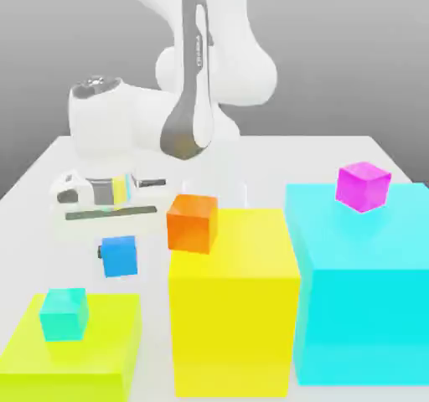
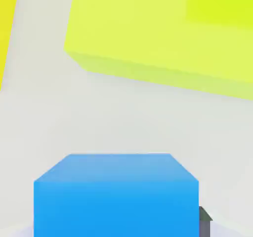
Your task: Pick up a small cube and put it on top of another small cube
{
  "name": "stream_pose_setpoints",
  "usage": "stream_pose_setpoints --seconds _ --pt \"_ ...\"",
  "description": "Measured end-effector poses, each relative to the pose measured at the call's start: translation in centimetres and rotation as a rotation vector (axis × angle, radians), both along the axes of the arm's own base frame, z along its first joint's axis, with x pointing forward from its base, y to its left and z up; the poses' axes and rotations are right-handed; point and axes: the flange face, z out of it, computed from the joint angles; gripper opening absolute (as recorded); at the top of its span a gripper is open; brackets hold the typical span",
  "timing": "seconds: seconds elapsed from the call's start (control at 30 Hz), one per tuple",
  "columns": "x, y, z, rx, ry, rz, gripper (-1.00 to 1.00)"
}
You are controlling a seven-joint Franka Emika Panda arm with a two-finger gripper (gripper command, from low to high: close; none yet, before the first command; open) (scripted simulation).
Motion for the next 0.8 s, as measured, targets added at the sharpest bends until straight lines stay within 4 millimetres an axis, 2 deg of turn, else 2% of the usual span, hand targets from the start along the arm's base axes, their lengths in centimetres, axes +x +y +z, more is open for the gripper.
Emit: stream_pose_setpoints --seconds 0.23,0.37,0.4,0.47,0.5,0.67,0.7,0.73,0.8 --pt "7.4 -2.2 5.8 0.001 -0.001 -0.266 -1.0" --pt "11.0 -2.9 9.3 0.003 -0.002 -0.412 -1.0" --pt "11.4 -3.0 8.7 0.004 -0.002 -0.427 -1.0" --pt "11.7 -3.0 6.3 0.004 -0.002 -0.439 -1.0" --pt "11.7 -3.1 4.9 0.003 -0.002 -0.443 1.0" --pt "11.7 -3.1 4.9 0.003 -0.002 -0.443 1.0" --pt "11.6 -3.2 4.2 0.001 -0.001 -0.445 1.0" --pt "11.7 -3.2 4.6 0.001 -0.001 -0.445 1.0" --pt "11.8 -3.2 6.9 0.002 -0.002 -0.445 1.0"
